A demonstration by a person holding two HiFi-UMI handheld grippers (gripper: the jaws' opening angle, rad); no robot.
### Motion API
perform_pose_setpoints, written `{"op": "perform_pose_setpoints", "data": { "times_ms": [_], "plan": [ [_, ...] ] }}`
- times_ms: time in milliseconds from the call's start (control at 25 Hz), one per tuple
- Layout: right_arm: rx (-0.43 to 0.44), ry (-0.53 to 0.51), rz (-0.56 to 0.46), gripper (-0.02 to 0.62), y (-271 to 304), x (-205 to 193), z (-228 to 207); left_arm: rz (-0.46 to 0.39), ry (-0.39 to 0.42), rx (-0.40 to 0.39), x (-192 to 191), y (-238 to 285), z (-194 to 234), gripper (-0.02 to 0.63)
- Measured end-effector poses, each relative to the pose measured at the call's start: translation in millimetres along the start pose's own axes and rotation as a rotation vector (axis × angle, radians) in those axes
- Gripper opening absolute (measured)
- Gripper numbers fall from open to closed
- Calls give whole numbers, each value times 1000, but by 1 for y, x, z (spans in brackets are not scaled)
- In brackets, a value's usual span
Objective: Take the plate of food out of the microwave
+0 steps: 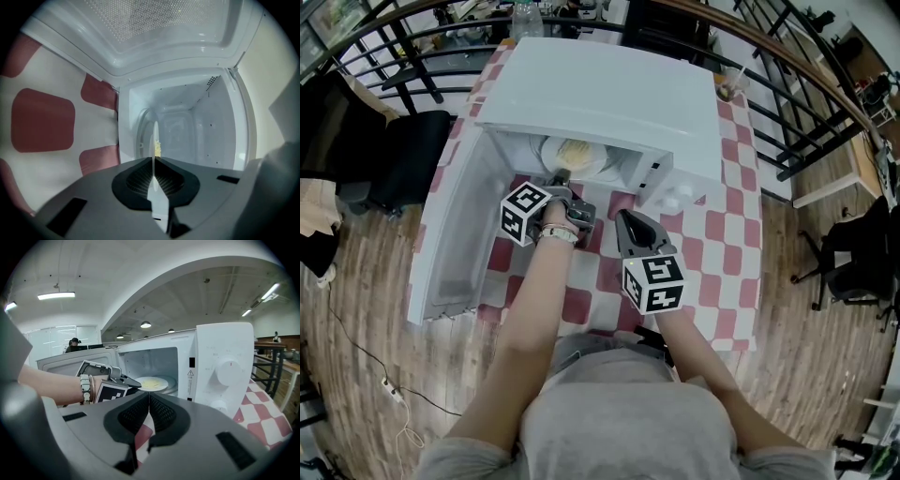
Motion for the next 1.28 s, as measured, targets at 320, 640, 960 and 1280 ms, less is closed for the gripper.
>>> {"op": "perform_pose_setpoints", "data": {
  "times_ms": [320, 640, 960, 1280],
  "plan": [
    [2, -1, -32, 26, -6, 5, -1, -8, -6, -31, -6, -10, -5, 17],
    [22, 16, -72, 25, -20, 12, -4, -30, -23, -59, -16, -31, -8, 17],
    [52, 24, -88, 25, -37, 18, 2, -56, -28, -74, -19, -60, -8, 17],
    [63, 31, -97, 25, -54, 22, 9, -57, -67, -87, -26, -85, -7, 17]
  ]
}}
Point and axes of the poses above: the fingertips, and each gripper's own axes: y forward along the fingers, z to its left, x out of its top, the point moved 9 cm from there along -y, backward along the fingers, and after that the axes turned 13 degrees about -z, right-handed, at the moved point
